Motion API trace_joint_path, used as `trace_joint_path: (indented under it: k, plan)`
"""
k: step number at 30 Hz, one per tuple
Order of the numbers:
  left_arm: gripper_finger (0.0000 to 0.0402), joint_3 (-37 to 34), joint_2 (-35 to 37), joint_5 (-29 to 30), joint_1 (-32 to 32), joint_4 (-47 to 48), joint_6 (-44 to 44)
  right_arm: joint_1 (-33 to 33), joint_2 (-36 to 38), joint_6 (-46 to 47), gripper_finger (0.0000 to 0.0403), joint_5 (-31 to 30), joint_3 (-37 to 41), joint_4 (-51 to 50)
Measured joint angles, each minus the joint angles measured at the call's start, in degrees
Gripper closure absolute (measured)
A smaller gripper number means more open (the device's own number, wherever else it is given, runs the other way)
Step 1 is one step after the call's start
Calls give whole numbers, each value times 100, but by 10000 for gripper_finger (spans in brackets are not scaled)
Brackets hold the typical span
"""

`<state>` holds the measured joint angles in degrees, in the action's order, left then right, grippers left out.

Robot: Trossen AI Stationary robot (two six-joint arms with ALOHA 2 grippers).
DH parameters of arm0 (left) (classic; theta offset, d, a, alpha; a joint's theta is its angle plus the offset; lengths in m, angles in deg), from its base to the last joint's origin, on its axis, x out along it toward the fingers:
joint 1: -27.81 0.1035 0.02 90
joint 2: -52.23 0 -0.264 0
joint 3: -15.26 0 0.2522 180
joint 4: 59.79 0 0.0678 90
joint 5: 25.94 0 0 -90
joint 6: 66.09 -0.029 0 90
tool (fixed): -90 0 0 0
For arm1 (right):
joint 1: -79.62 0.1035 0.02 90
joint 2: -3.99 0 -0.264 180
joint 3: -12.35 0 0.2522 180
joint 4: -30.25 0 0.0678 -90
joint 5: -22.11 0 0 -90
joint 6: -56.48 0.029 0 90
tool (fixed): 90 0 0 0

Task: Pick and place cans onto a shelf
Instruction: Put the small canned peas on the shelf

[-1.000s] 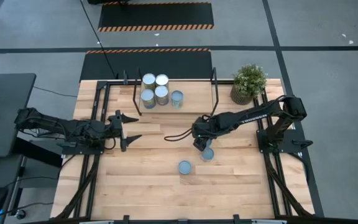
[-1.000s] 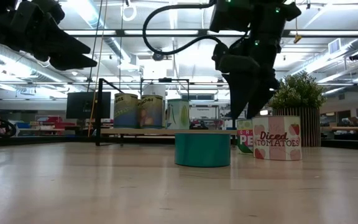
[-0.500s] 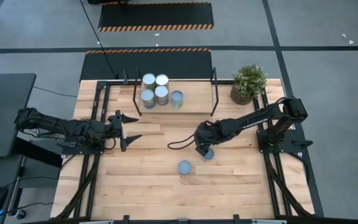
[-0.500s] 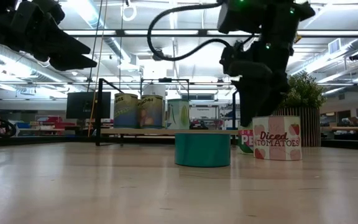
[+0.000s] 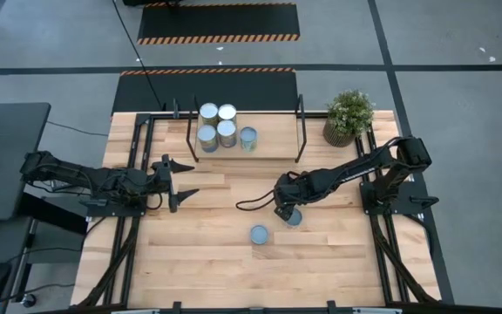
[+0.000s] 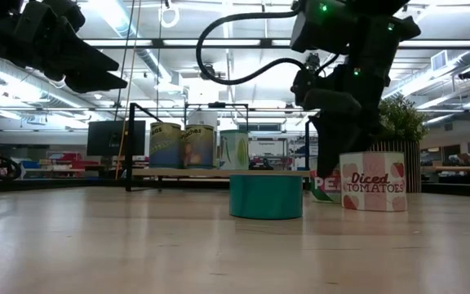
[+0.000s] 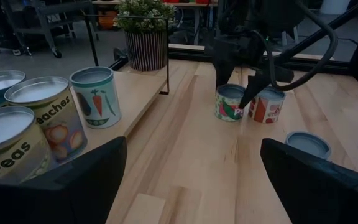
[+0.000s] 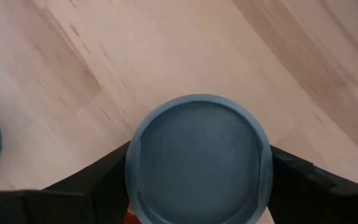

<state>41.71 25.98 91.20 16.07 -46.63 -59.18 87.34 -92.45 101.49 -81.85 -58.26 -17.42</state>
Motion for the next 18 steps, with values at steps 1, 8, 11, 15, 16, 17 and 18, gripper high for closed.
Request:
trace_joint_path:
  k: [1,8,11,15,16,17,18]
  plan:
    - [27,0,0,0,0,1,1,-3,-8,-7,107,33,-73,-46]
    - [27,0,-1,0,1,-1,-1,-28,-9,-629,98,-24,-1197,-567]
    - [27,0,1,2,0,0,-1,-163,-9,-944,98,-95,-1680,-851]
    - [27,0,-1,1,0,0,-1,-490,-8,-1417,97,-193,-2059,-908]
    - [27,0,0,2,0,0,-1,-588,-7,-1545,97,-239,-2110,-893]
    - [27,0,1,0,1,-2,-1,-696,-5,-1684,97,-276,-2128,-875]
    - [27,0,1,2,2,0,-3,-818,-5,-1824,97,-303,-2129,-866]
